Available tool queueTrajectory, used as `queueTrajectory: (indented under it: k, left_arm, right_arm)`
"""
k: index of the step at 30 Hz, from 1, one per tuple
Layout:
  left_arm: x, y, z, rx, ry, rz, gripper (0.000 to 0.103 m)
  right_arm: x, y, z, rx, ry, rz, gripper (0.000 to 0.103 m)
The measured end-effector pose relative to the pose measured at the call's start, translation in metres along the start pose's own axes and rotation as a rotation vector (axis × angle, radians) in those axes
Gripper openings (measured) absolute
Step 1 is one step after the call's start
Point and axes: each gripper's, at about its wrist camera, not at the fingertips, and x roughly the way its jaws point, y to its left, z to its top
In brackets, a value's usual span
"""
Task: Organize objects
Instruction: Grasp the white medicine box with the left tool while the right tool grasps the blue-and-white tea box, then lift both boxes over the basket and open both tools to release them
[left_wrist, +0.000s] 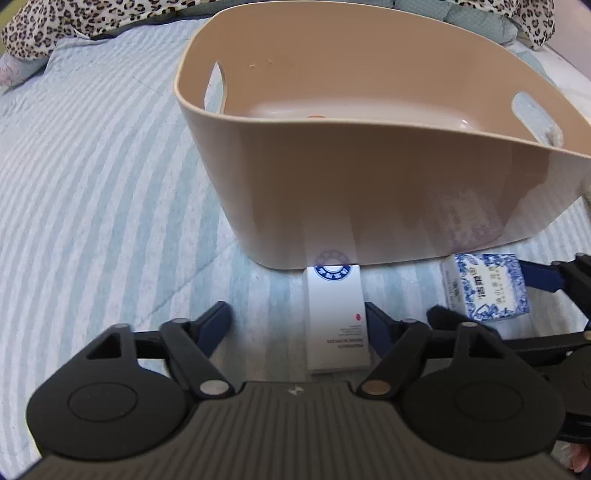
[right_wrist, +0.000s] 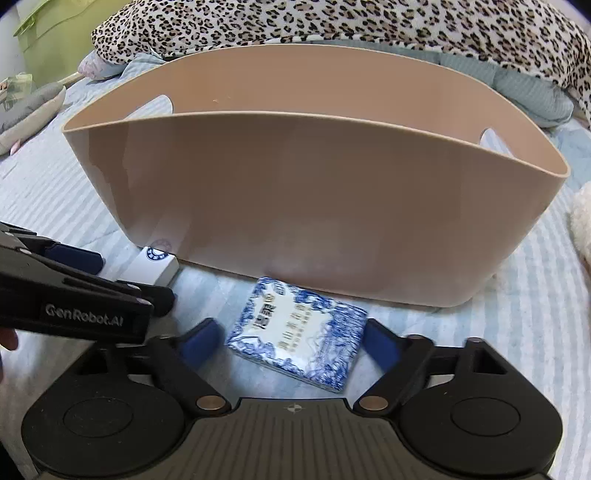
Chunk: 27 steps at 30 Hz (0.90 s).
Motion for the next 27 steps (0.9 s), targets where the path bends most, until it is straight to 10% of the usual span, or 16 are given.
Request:
queueTrajectory:
  k: [4, 27]
  left_arm:
    - [-0.006, -0.004, -0.002, 0.032, -0.013, -0.014, 0.033]
    - [-0.140, -0.025, 0.004, 0.102, -0.342, -0.071, 0.032]
  right_arm:
    - [-0.003, -0.007, -0.001, 0.004, -0.003, 0.005, 0.067]
    - [-0.136, -0.044, 0.010, -0.013, -0.273, 0.016, 0.065]
